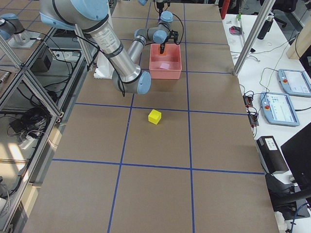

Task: Place blocks into pink bin with both arms
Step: 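Carry the orange cube into the bin with the right gripper and release, then lift the right gripper out of the bin while the left gripper grasps the purple cube, then lower the purple cube into the bin with the left gripper while the right descends, then grasp and lift the yellow cube with the right gripper while the left withdraws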

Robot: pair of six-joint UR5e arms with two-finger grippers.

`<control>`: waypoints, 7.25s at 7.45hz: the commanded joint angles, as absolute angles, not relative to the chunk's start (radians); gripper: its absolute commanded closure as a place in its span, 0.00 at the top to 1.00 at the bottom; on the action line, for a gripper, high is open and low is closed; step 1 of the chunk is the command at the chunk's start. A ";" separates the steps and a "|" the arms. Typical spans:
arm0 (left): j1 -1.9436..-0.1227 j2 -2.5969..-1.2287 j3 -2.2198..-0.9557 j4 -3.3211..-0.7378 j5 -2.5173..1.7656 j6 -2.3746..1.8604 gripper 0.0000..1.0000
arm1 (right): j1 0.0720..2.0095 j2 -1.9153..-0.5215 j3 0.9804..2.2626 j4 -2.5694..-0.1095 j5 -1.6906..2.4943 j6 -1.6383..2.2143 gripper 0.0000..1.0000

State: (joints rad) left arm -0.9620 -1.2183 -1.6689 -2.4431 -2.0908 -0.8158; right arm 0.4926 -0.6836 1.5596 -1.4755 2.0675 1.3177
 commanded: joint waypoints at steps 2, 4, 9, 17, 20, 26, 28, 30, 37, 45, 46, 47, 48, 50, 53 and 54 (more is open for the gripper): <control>-0.972 -1.209 -1.712 -2.445 -2.098 -0.870 0.00 | 0.492 -0.680 1.565 -1.443 2.066 1.364 1.00; -1.000 -1.192 -1.832 -2.352 -2.146 -0.870 0.00 | 0.498 -0.686 1.595 -1.454 2.034 1.362 1.00; -1.111 -1.683 -2.180 -1.477 -2.284 -1.013 0.00 | 0.654 -0.834 1.845 -1.837 1.970 1.202 1.00; -0.706 -2.095 -2.037 -1.434 -2.057 -1.523 0.00 | 0.913 -1.496 1.977 -1.481 2.089 0.683 1.00; -0.654 -2.143 -1.999 -1.433 -2.014 -1.534 0.00 | 0.907 -1.520 1.973 -1.390 2.091 0.381 1.00; -0.615 -2.151 -1.974 -1.434 -2.008 -1.529 0.00 | 0.891 -1.565 1.934 -1.283 2.169 0.075 1.00; -0.614 -2.186 -1.919 -1.439 -1.996 -1.505 0.99 | 0.891 -1.565 1.921 -1.285 2.183 0.075 1.00; -0.586 -2.195 -1.916 -1.436 -1.938 -1.503 1.00 | 0.891 -1.563 1.907 -1.285 2.186 0.075 1.00; -0.586 -2.194 -1.917 -1.436 -1.937 -1.503 1.00 | 0.830 -1.601 1.878 -1.301 2.215 0.087 1.00; -0.583 -2.194 -1.919 -1.443 -1.937 -1.500 1.00 | 0.796 -1.621 1.850 -1.302 2.200 0.103 0.00; -0.586 -2.195 -1.933 -1.440 -1.939 -1.499 1.00 | 0.813 -1.618 1.868 -1.302 2.213 0.106 0.00; -0.603 -2.189 -1.972 -1.434 -1.940 -1.496 1.00 | 0.854 -1.620 1.885 -1.304 2.235 0.106 0.00; -0.632 -2.166 -2.003 -1.424 -1.945 -1.441 1.00 | 0.920 -1.608 1.893 -1.322 2.300 0.106 0.00; -0.685 -2.094 -2.086 -1.288 -1.945 -1.193 1.00 | 0.971 -1.498 1.969 -1.517 2.361 0.156 0.00; -0.782 -1.918 -2.109 -1.322 -1.950 -0.920 1.00 | 0.886 -1.147 1.990 -1.692 2.390 0.719 0.00; -0.802 -1.846 -2.108 -1.397 -1.951 -0.866 1.00 | 0.794 -1.038 1.970 -1.690 2.331 0.934 0.00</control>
